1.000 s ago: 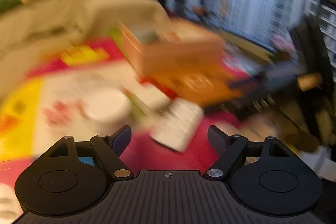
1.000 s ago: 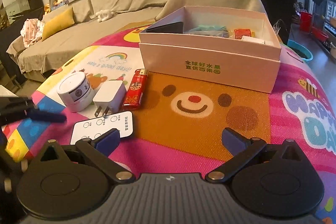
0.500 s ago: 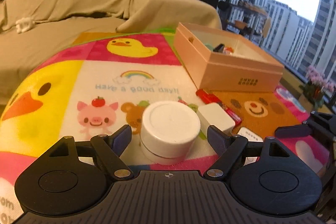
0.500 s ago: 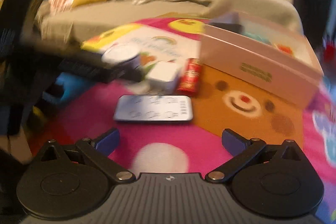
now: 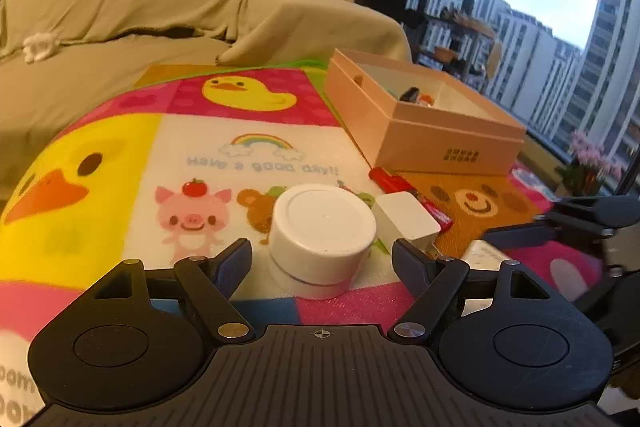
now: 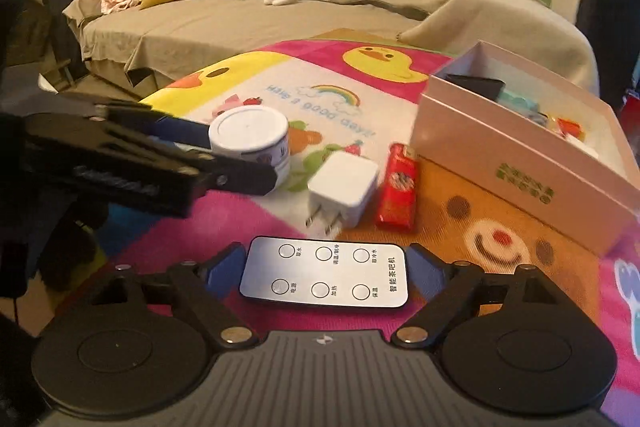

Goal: Organize rigid objects
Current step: 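Grasp the white remote with the right tool while the left tool grasps the white cup, then drop the white cup into the pink box with the left tool while the right tool drops the remote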

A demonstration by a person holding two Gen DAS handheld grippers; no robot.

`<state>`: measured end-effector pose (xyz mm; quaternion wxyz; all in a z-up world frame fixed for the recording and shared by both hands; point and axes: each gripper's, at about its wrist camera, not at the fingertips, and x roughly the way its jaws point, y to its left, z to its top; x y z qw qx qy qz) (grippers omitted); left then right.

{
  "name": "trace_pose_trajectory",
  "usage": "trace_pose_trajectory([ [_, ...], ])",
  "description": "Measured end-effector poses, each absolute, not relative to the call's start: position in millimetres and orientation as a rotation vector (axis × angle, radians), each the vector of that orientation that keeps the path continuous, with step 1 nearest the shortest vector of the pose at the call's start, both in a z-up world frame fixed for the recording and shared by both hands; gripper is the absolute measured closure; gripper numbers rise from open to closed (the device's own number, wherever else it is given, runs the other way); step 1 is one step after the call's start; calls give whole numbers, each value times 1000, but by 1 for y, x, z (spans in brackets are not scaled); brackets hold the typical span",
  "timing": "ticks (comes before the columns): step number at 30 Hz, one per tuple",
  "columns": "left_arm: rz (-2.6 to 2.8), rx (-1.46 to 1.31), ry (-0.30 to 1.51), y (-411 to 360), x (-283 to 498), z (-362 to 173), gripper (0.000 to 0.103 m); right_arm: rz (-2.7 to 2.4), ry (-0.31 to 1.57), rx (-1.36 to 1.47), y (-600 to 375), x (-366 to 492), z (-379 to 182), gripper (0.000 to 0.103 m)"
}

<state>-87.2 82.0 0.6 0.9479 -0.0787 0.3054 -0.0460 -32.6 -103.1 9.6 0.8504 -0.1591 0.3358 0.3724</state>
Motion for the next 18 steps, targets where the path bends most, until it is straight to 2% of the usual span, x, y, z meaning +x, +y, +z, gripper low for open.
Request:
trace_pose_trajectory([
  [2,-103,-135,627,76,-84,0,26,757,713,-294,-120,-34,11,16],
  [4,-94,-82,631,70,-82,1,42,706,705,-263,-139,-33,14,16],
  [9,-198,-46,616,56,-85,18,42,570,663,-209,-195,-31,23,16],
  [14,-265,4,476,36,-64,84,43,470,612,-117,-242,-25,34,16],
  [18,-320,34,448,7,-18,125,43,451,565,-45,-255,-20,42,16],
])
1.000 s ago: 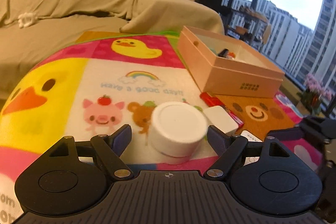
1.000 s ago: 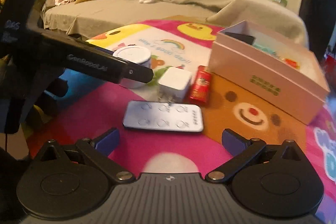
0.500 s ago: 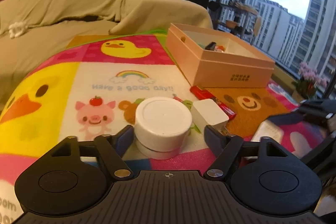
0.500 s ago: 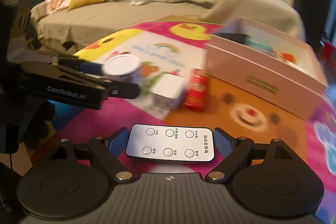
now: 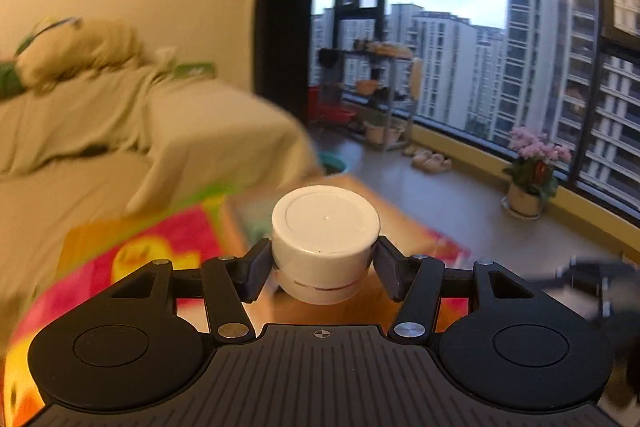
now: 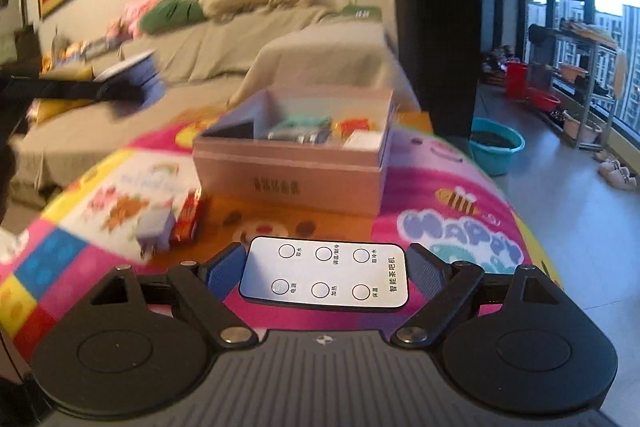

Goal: Organize rigid objects
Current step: 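Drop the white cup into the pink box with the left tool while the right tool drops the remote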

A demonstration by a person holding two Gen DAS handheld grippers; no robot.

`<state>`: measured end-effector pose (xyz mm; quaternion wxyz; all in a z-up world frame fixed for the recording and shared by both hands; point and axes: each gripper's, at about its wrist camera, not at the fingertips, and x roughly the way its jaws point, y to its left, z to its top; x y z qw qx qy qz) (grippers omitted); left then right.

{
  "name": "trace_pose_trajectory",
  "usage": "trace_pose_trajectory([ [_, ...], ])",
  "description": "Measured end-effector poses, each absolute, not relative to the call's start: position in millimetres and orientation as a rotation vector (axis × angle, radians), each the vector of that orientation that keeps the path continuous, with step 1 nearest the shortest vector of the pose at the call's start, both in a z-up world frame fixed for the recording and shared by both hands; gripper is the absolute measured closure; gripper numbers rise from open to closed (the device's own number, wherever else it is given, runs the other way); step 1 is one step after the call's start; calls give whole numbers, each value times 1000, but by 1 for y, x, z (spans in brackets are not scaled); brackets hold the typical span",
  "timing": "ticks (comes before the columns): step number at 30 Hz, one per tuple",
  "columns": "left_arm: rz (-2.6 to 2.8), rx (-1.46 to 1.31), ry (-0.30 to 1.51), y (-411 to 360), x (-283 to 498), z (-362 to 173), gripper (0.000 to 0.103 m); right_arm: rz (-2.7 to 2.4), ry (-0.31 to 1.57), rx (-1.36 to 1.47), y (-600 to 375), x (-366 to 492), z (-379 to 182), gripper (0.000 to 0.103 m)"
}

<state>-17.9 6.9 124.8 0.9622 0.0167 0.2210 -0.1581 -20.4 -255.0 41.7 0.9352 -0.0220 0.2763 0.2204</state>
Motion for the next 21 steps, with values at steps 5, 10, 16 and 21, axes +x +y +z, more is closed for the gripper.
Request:
trace_pose_trajectory([
  [5,-357,47,546,-28,53,127,42,475,547,-20,-254,-18,37,16],
  [10,-325,1,601,-37,93,103,42,455,552,-31,-257,-25,34,16],
  [16,-302,-49,549,-9,67,91,43,433,550,-26,-264,-16,36,16],
  [21,-266,-95,543,26,34,82,43,441,510,-53,-249,4,49,16],
])
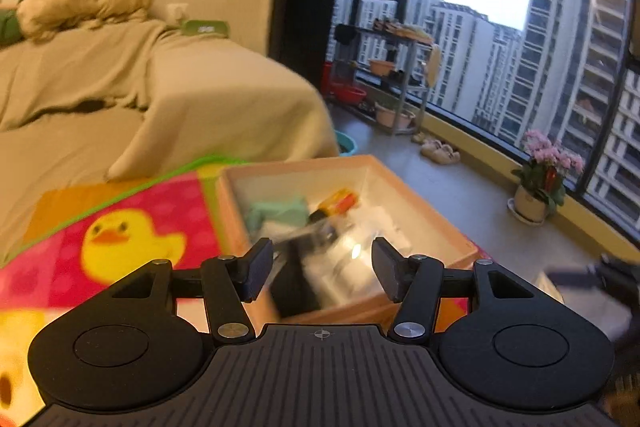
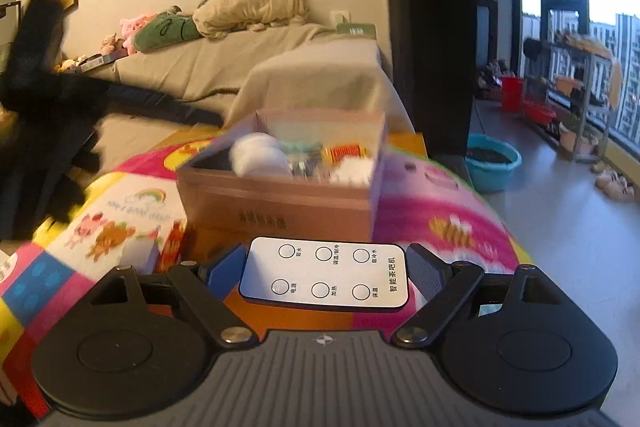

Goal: Organize rigid objects
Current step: 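Drop the white cup into the pink box with the left tool while the right tool drops the remote, then grasp the white power adapter with the left tool while the right tool grasps the red lighter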

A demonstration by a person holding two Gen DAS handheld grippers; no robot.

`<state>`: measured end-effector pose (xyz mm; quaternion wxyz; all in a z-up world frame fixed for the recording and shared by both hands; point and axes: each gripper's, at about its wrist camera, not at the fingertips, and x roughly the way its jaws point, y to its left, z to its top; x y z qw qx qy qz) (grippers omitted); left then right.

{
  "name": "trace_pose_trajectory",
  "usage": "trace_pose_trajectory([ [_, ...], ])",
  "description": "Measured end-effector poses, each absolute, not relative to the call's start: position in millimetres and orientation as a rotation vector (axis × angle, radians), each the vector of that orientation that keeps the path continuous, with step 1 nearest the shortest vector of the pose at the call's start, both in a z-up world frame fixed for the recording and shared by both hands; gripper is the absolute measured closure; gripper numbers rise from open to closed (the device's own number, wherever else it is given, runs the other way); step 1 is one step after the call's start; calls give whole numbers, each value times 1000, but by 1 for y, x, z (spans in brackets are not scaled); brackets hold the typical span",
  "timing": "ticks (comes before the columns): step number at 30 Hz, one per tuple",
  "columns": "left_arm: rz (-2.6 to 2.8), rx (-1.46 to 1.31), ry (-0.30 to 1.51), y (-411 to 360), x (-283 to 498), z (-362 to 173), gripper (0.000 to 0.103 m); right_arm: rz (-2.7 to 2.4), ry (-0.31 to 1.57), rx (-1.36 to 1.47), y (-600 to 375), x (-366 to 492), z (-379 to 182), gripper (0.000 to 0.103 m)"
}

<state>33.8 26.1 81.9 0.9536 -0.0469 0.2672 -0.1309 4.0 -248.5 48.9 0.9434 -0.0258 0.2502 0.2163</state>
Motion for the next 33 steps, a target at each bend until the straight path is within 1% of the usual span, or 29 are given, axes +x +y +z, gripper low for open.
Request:
trace_pose_trajectory([
  [6,-256,-191,535,56,-1,70,44,437,481,-31,-216,65,82,16],
  [11,-301,-114,604,54,-31,46,44,444,525,15,-200,116,99,16],
  [15,-323,-79,634,55,-51,32,44,428,541,16,-204,101,88,14],
  [19,-362,-89,659,47,-63,19,44,425,595,-58,-204,70,58,14],
  [24,-301,-58,646,27,-58,11,44,438,655,-178,-187,33,21,13],
  [26,-272,-56,648,25,-54,10,44,455,690,-185,-181,25,11,13],
  [27,-253,-52,643,25,-53,10,44,468,702,-179,-179,22,7,13],
  [28,-223,-43,634,26,-54,10,40,478,710,-177,-177,19,5,13],
  [29,-195,-33,627,28,-54,10,39,485,715,-177,-175,17,3,13],
  [33,-79,-45,622,52,-55,9,39,502,719,-180,-169,14,1,13],
])
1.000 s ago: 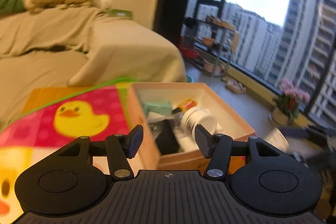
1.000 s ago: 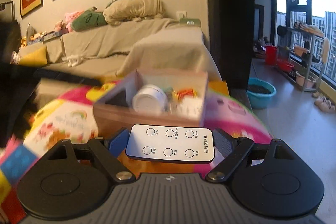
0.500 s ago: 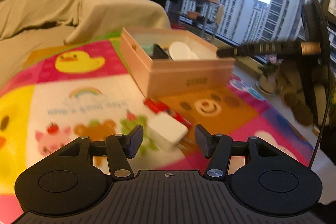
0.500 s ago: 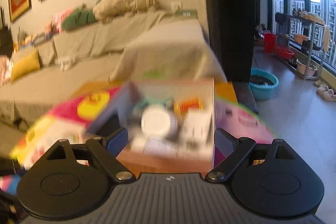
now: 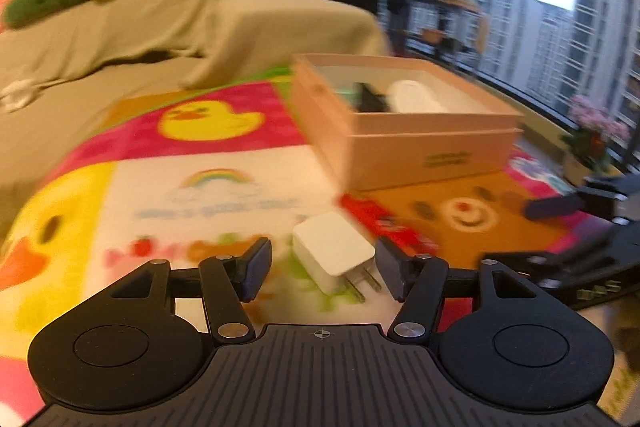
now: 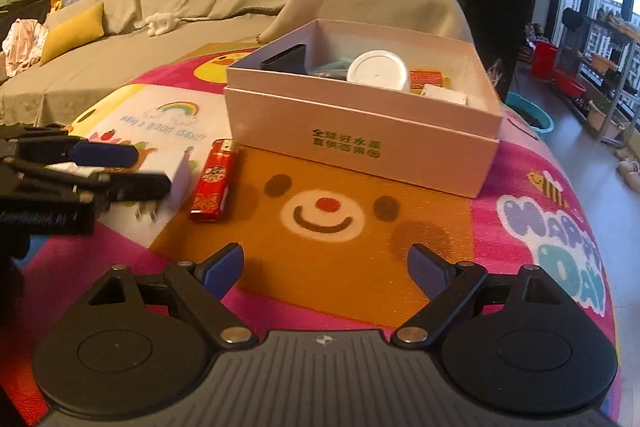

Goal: Organize rigid objects
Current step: 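Grasp the white power adapter with the left tool while the right tool grasps the red lighter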

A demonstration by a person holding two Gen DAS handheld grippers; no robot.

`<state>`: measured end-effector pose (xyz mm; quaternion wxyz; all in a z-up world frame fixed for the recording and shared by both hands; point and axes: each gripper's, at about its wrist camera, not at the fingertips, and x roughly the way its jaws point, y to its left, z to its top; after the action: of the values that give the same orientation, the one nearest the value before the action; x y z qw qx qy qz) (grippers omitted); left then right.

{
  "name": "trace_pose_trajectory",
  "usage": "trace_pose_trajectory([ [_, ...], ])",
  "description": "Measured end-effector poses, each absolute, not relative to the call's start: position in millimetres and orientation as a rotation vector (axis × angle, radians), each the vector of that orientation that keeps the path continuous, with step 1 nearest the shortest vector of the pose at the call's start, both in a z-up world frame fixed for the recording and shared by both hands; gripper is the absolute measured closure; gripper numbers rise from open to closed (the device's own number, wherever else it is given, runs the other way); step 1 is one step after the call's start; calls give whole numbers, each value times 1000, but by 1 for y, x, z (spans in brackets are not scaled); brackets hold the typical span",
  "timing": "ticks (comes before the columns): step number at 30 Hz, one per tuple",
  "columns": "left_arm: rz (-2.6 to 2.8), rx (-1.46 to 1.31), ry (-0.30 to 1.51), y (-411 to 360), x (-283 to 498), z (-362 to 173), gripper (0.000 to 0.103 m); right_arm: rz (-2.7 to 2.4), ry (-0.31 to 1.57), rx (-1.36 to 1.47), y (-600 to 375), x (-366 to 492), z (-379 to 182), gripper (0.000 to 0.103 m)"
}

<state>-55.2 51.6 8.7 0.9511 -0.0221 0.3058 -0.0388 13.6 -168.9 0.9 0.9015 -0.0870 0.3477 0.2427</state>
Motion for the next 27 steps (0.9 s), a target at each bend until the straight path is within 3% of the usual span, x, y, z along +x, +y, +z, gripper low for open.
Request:
trace_pose_trajectory([
  [8,1,-132,636,87,-59,0,44,623,724,-111,-147,20,11,14],
  [10,4,-124,635,86,-60,0,44,646,690,-144,-133,19,14,28],
  [12,5,-121,635,86,-60,1,44,673,706,-170,-119,22,13,62],
  [17,3,-122,634,86,-60,1,44,662,713,-211,-108,25,9,77],
  [25,2,-94,657,80,-59,1,42,449,683,-234,-161,40,5,76],
  [27,5,-47,666,74,-60,1,42,397,684,-201,-176,47,5,67],
])
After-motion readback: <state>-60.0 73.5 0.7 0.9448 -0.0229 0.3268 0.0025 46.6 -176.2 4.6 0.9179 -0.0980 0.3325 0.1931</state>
